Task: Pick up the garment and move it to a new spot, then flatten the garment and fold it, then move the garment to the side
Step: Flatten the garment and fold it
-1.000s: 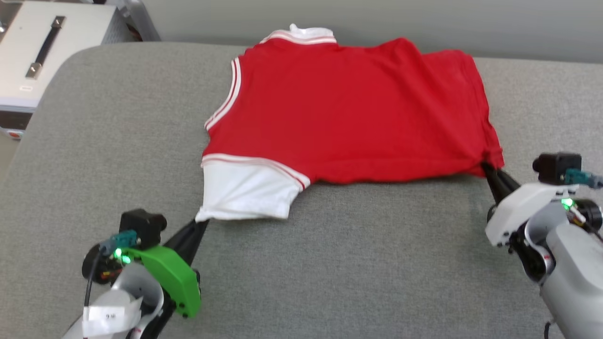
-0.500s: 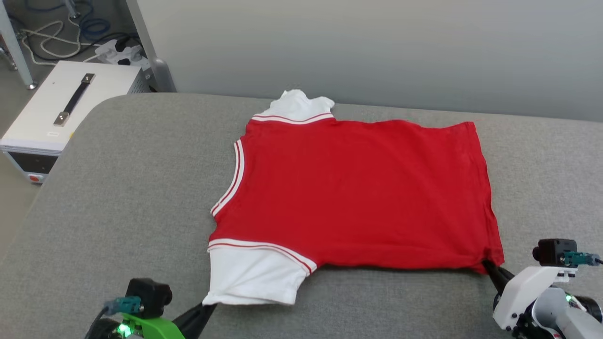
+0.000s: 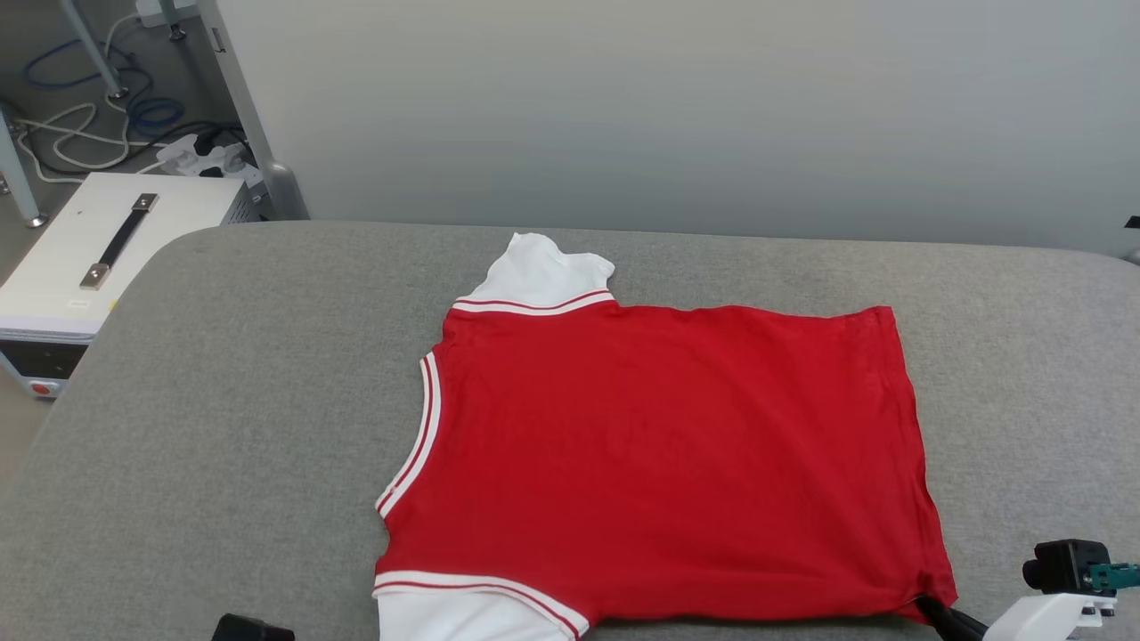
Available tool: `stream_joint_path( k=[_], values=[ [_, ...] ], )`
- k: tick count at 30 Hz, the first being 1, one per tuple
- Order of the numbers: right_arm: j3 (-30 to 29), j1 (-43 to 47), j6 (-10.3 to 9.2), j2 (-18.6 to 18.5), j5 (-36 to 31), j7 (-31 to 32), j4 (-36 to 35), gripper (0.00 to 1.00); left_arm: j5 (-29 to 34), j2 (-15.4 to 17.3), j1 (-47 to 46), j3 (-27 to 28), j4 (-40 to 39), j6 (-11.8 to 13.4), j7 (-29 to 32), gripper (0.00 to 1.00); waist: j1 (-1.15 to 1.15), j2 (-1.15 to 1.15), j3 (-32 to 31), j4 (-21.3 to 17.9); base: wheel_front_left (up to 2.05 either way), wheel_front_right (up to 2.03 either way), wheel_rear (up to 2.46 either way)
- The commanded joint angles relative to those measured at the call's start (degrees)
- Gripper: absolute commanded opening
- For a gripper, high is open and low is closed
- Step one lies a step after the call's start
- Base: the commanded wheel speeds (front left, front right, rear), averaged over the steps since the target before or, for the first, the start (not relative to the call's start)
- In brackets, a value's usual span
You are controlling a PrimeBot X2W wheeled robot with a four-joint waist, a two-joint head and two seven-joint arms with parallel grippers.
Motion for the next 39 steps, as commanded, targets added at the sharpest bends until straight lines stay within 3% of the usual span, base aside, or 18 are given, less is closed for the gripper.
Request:
stream_joint_path(
  k=[1, 7, 18, 29, 39],
  values=[
    [-1.5, 1.5, -0.08, -0.2, -0.8, 0.9, -1.9, 0.0, -0.3, 0.7, 0.4, 0.8, -0.7, 0.6, -0.6, 0.0, 0.01, 0.0, 0.4, 0.0, 0.0, 0.0, 0.0],
    [-8.6, 4.4, -0.08, 2.2, -4.2, 5.8, -10.5, 0.0, -0.2, 0.6, -3.0, 3.8, -1.7, 0.9, -2.6, 0.0, 0.01, 0.0, 1.7, 0.2, 0.0, 0.0, 0.0],
    [-16.0, -0.1, -0.08, 7.7, -12.1, 16.0, -18.7, 0.0, 1.7, -1.5, -17.3, 4.8, 3.9, -2.2, -1.1, 0.0, 0.01, 0.0, 7.3, -0.1, 0.0, 0.0, 0.0],
    [-16.8, -9.1, -0.08, 10.2, -17.5, 22.5, -16.6, 0.0, 4.6, -3.9, -30.1, 1.7, 14.3, -5.1, 2.2, 0.0, 0.01, 0.0, 14.2, -1.2, 0.0, 0.0, 0.0],
    [-15.8, -14.7, -0.08, 10.6, -19.8, 21.7, -11.8, 0.0, 5.3, -6.0, -38.7, -2.1, 24.0, -6.7, 1.1, 0.0, 0.01, 0.0, 17.9, -1.5, 0.0, 0.0, 0.0]
  ],
)
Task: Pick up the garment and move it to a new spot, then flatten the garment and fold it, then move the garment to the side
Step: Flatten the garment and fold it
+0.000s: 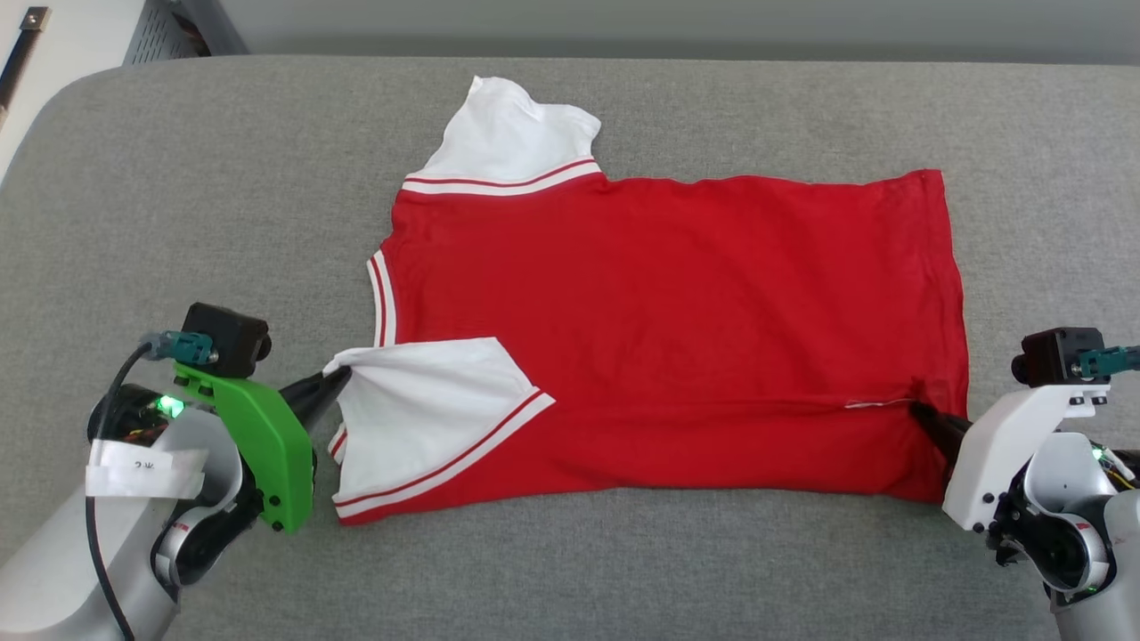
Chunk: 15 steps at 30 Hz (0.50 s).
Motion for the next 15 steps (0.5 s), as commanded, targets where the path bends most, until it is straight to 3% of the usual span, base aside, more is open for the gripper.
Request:
stream_joint_path(
  k=[1, 8, 9, 10, 11, 15],
  values=[
    [0.2, -1.2, -0.05, 0.2, -0.5, -0.5, 0.4, 0.0, 0.7, -0.4, -1.7, -0.3, 0.6, -0.3, -0.6, 0.0, 0.0, 0.0, 1.0, -0.3, 0.0, 0.0, 0.0],
    [1.3, -3.4, -0.05, 0.2, -2.1, -1.3, 3.0, 0.0, 0.3, -1.6, -6.5, -5.0, 5.7, -0.5, -3.5, 0.0, 0.0, 0.0, 2.1, -0.7, 0.0, 0.0, 0.0],
    [1.4, -3.5, -0.05, 0.1, -2.2, -1.4, 3.2, 0.0, 0.2, -1.7, -6.9, -5.7, 6.4, -0.5, -3.8, 0.11, 0.0, 0.0, 2.2, -0.8, 0.0, 0.0, 0.0],
    [1.4, -3.7, -0.05, 0.1, -2.5, -1.9, 3.5, 0.0, 0.2, -1.8, -7.3, -6.6, 7.4, -0.5, -4.3, 0.74, 0.0, 0.0, 2.1, -0.8, 0.0, 0.0, 0.0],
    [1.2, -3.8, -0.05, 0.2, -2.7, -2.5, 3.7, 0.99, 0.3, -2.0, -7.6, -7.1, 8.3, -0.5, -4.7, 1.0, 0.0, 0.0, 2.0, -0.8, 0.0, 0.0, 0.0],
    [1.6, -4.1, -0.05, 0.7, -3.0, -4.7, 4.5, 1.0, 0.1, -3.8, -8.3, -7.5, 13.0, -0.5, -8.6, 1.0, 0.0, 0.0, 0.6, -0.9, 0.0, 0.0, 0.0]
  ],
)
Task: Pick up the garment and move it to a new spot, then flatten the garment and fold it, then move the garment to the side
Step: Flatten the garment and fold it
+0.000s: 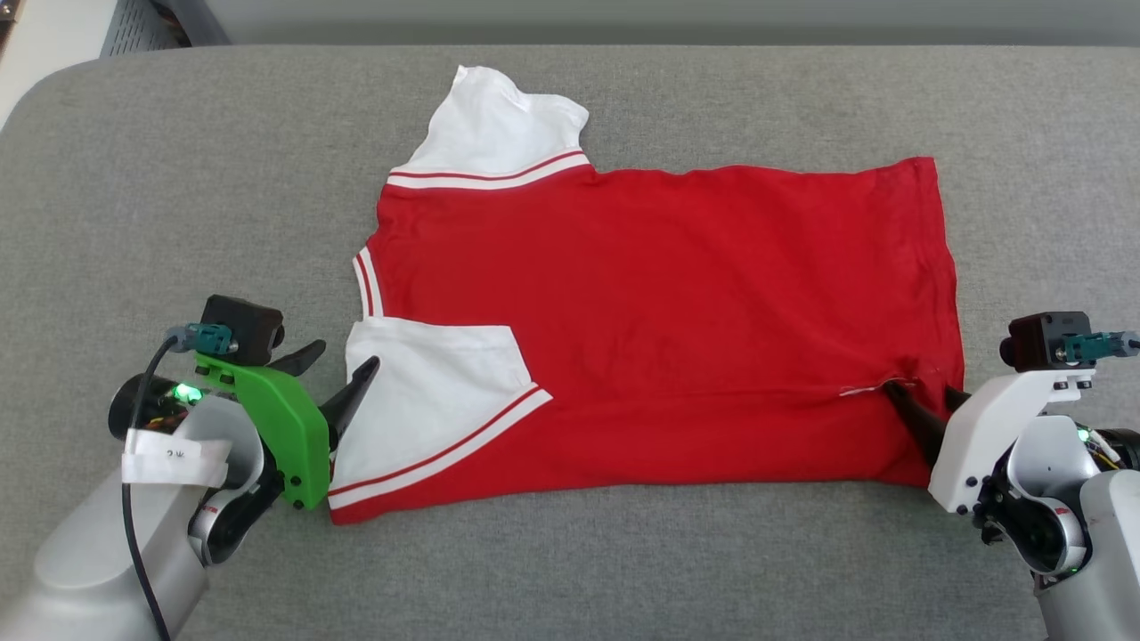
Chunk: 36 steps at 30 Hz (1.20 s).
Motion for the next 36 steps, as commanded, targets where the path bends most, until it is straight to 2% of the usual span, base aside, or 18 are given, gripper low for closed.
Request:
stream_joint_path(
  k=[1, 6, 10, 16, 19, 26, 32, 36],
  values=[
    [0.5, -0.6, -0.05, -0.1, -0.1, -1.1, 0.0, 1.0, -0.1, -1.0, -1.0, 0.3, 1.3, -0.1, -2.0, 1.0, 0.0, 0.0, -1.3, 0.0, 0.0, 0.0, 0.0],
    [2.3, 0.9, -0.05, -1.5, -0.8, -4.0, -1.1, 1.0, -1.7, -3.6, 0.4, 2.6, 4.9, 1.0, -7.8, 1.0, 0.0, 0.0, -4.7, 0.1, 0.0, 0.0, 0.0],
    [2.8, 3.0, -0.05, -2.4, -1.9, -5.7, -3.0, 1.0, -3.7, -5.2, 3.0, 4.6, 4.9, 2.8, -11.5, 1.0, 0.0, 0.0, -7.7, 0.3, 0.0, 0.0, 0.0],
    [1.7, 7.5, -0.05, -2.5, -4.2, -5.8, -6.7, 1.0, -5.9, -5.9, 9.3, 6.3, 0.0, 7.4, -13.7, 1.0, 0.0, 0.0, -10.9, 0.6, 0.0, 0.0, 0.0],
    [0.5, 9.9, -0.05, -2.1, -5.7, -4.8, -8.9, 1.0, -6.9, -5.6, 13.0, 6.3, -3.6, 10.6, -12.3, 1.0, 0.0, 0.0, -11.7, 0.6, 0.0, 0.0, 0.0],
    [-1.6, 14.1, -0.05, 0.2, -7.5, -1.1, -14.0, 1.0, -8.6, -2.9, 20.4, 4.6, -12.3, 18.6, -4.2, 1.0, 0.0, 0.0, -11.0, -0.1, 0.0, 0.0, 0.0],
    [-2.5, 14.5, -0.05, 1.9, -8.7, 0.4, -17.2, 1.0, -7.8, -0.5, 21.4, 3.7, -15.4, 23.3, 0.2, 1.0, 0.0, 0.0, -8.0, -1.1, 0.0, 0.0, 0.0],
    [-2.9, 14.1, -0.05, 2.7, -9.2, 0.7, -18.1, 1.0, -7.4, -0.5, 20.8, 3.5, -15.1, 24.4, 0.9, 1.0, 0.0, 0.0, -6.1, -1.7, 0.0, 0.0, 0.0]
  ],
)
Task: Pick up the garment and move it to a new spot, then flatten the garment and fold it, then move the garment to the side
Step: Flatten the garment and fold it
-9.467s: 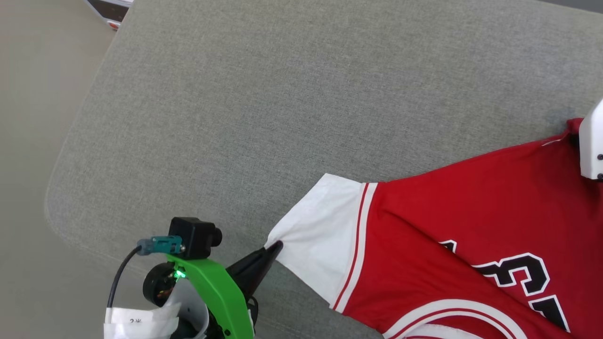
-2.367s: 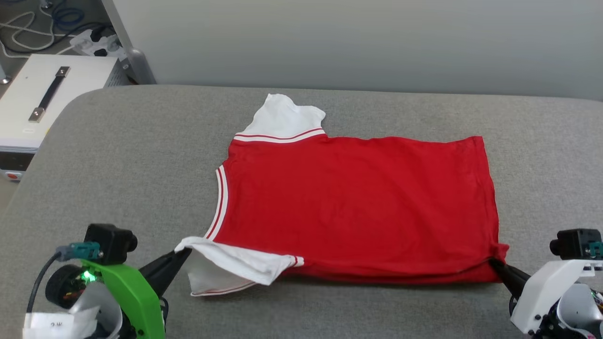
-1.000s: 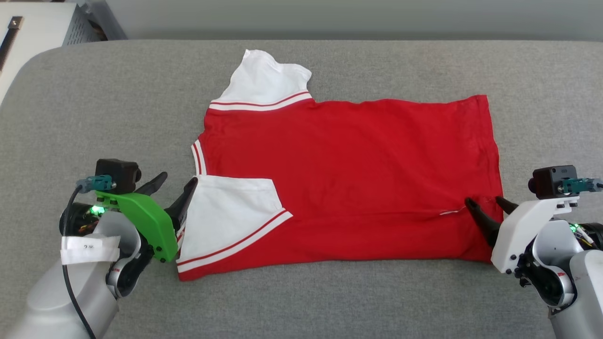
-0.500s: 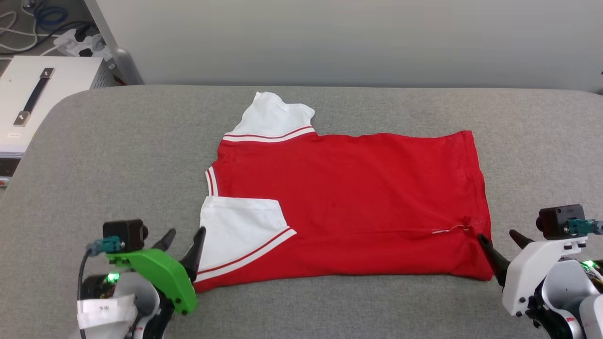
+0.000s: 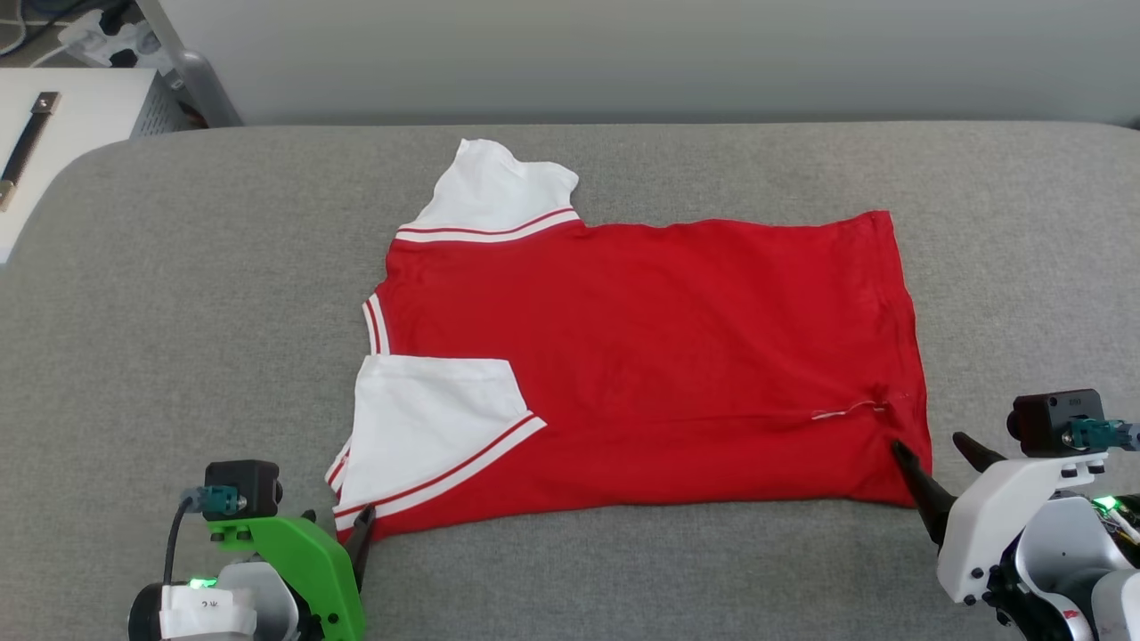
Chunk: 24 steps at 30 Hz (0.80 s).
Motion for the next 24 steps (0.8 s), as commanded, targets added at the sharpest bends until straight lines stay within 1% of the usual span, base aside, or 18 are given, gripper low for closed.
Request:
stream_joint_path(
  k=[1, 8, 12, 13, 14, 16, 18, 21, 24],
  values=[
    [-0.2, -0.2, -0.05, 0.2, -0.6, 0.2, -0.5, 1.0, 0.4, 0.0, -0.4, -0.2, 0.2, 0.3, 0.4, 1.0, 0.0, 0.0, 1.7, -0.8, 0.0, 0.0, 0.0],
    [-0.5, -0.7, -0.05, 0.7, -1.1, 0.0, -0.7, 1.0, 0.8, -0.6, -1.5, -0.4, 3.7, 1.0, 0.5, 1.0, 0.0, 0.0, 3.6, -1.4, 0.0, 0.0, 0.0],
    [-0.5, -0.9, -0.05, 0.8, -1.3, -0.1, -0.5, 1.0, 0.3, -1.2, -1.7, -1.0, 6.1, 0.4, 1.6, 1.0, 0.0, 0.0, 4.1, -1.3, 0.0, 0.0, 0.0],
    [-0.6, -0.9, -0.05, 0.8, -1.3, -0.1, -0.4, 1.0, 0.0, -1.4, -1.7, -1.5, 6.6, -0.1, 2.3, 0.58, 0.0, 0.0, 4.1, -1.2, 0.0, 0.0, 0.0],
    [-0.6, -0.9, -0.05, 0.7, -1.5, -0.1, -0.3, 1.0, -0.3, -1.6, -1.7, -1.9, 7.0, -0.9, 2.9, 0.0, 0.0, 0.0, 4.0, -1.2, 0.0, 0.0, 0.0],
    [-0.7, -0.8, -0.05, 0.5, -1.9, -0.1, 0.1, 1.0, -1.0, -2.1, -1.9, -2.0, 7.6, -2.3, 2.9, 0.0, 0.0, 0.0, 3.6, -0.9, 0.0, 0.0, 0.0],
    [-0.8, -0.7, -0.05, 0.3, -2.3, 0.1, 0.4, 1.0, -1.2, -2.5, -2.0, -1.6, 8.0, -3.0, 1.6, 0.0, 0.0, 0.0, 2.9, -0.6, 0.0, 0.0, 0.0],
    [-1.0, -0.3, -0.05, 0.0, -3.4, 0.7, 0.9, 1.0, -1.1, -2.7, -2.0, -0.9, 7.9, -3.7, -0.5, 0.0, 0.0, 0.0, 1.6, -0.1, 0.0, 0.0, 0.0],
    [-1.5, 0.0, -0.05, -0.1, -4.8, 1.6, 1.6, 1.0, -0.9, -2.7, -2.2, -0.1, 6.1, -3.9, -2.3, 0.0, 0.0, 0.0, 0.5, 0.7, 0.0, 0.0, 0.0]
  ],
)
